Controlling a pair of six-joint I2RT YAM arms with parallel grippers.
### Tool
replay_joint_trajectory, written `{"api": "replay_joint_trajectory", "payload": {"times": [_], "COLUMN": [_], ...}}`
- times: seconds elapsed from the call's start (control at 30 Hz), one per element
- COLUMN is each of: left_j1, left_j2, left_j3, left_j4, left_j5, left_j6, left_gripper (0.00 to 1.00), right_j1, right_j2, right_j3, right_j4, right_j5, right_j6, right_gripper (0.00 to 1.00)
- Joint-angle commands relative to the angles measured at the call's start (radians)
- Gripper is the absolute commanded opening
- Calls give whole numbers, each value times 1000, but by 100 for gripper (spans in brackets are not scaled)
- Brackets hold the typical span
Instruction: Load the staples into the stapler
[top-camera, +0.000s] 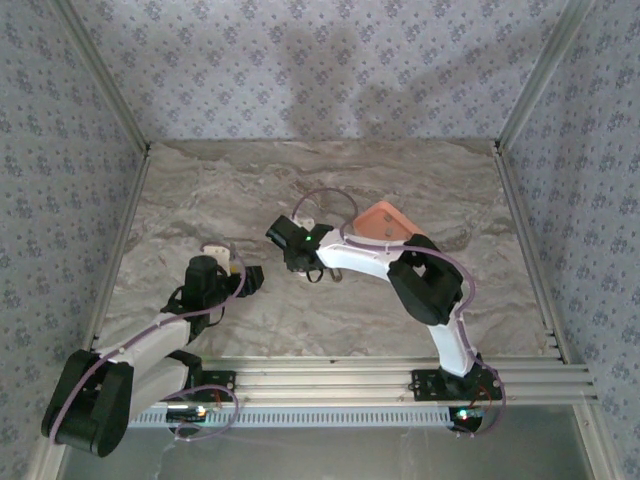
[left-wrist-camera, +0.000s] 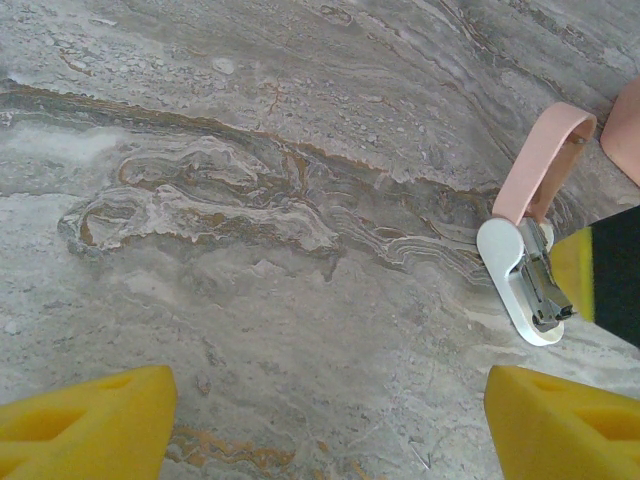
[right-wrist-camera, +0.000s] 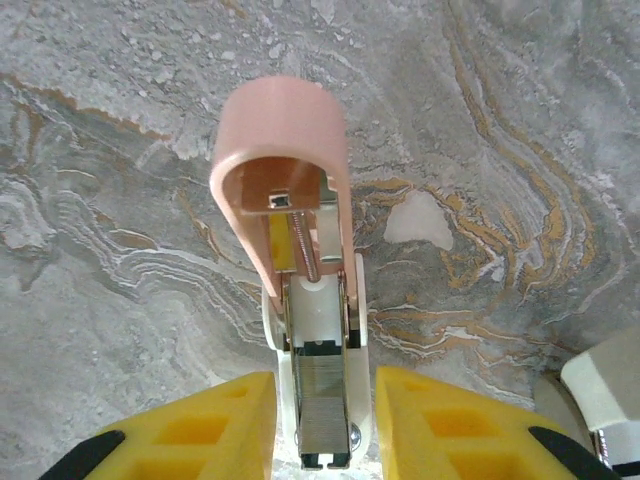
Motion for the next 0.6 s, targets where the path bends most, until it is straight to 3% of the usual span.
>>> {"api": "replay_joint_trajectory", "payload": {"times": [0.0,0.57], "left_j1": [5,5], "left_j2": [-2,17], "left_j3": [18,28], "left_j4": [15,22], "left_j5": [16,25], "left_j6": [16,17], "left_gripper": [81,81], "right_j1": [4,-28], "right_j2": [-46,-21], "right_j3": [-15,-55], "right_j4": [1,22], "right_j5": [25,-67], "right_j6": [-12,8], "right_gripper": [32,17]}}
